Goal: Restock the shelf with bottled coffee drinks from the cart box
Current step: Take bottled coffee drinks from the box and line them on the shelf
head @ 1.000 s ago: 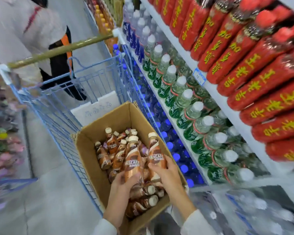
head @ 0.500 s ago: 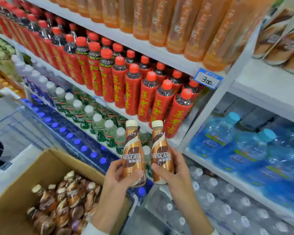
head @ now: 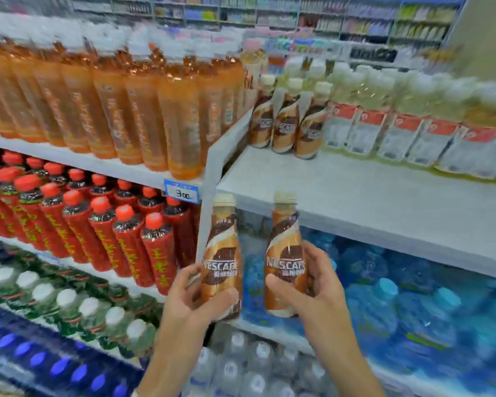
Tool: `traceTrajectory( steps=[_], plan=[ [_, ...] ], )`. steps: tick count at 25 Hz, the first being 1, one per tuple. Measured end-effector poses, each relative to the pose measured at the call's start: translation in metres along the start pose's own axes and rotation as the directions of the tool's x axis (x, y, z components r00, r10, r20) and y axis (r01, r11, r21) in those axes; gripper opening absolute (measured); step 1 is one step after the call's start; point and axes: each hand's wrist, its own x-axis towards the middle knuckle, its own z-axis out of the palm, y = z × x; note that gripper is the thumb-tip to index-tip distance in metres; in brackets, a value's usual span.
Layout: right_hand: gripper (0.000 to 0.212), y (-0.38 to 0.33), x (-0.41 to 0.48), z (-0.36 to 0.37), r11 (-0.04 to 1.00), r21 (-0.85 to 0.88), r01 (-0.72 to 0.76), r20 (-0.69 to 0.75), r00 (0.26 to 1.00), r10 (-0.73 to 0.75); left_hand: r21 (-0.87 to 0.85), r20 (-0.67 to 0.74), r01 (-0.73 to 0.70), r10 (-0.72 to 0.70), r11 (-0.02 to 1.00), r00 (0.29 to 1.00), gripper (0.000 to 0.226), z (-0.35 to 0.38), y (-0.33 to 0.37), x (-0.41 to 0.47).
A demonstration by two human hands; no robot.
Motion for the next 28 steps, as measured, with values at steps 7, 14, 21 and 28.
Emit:
traceTrajectory(
  steps=[7,14,21,28],
  plan=[
    [0.062,-0.056,0.063,-0.046,0.974,-0.048,0.221,-0.155,0.962,-0.225,0.001,0.083,-0.177,0.177,0.984,0.981,0.054,0.085,0.051,0.056],
    [0.070,-0.062,0.123,-0.039,0.939,-0.249,0.238,-0.212,0.932,-0.293,0.276,0.229,-0.380,0.324,0.883,0.918,0.056,0.112,0.084,0.132],
    [0.071,-0.059,0.140,-0.038,0.921,-0.361,0.147,-0.168,0.961,-0.219,0.436,0.292,-0.381,0.272,0.815,0.917,0.071,0.116,0.075,0.155],
    [0.062,-0.046,0.128,-0.038,0.841,-0.537,0.064,-0.325,0.904,-0.277,0.474,0.243,-0.399,0.319,0.785,0.916,0.072,0.119,0.071,0.152]
  ],
)
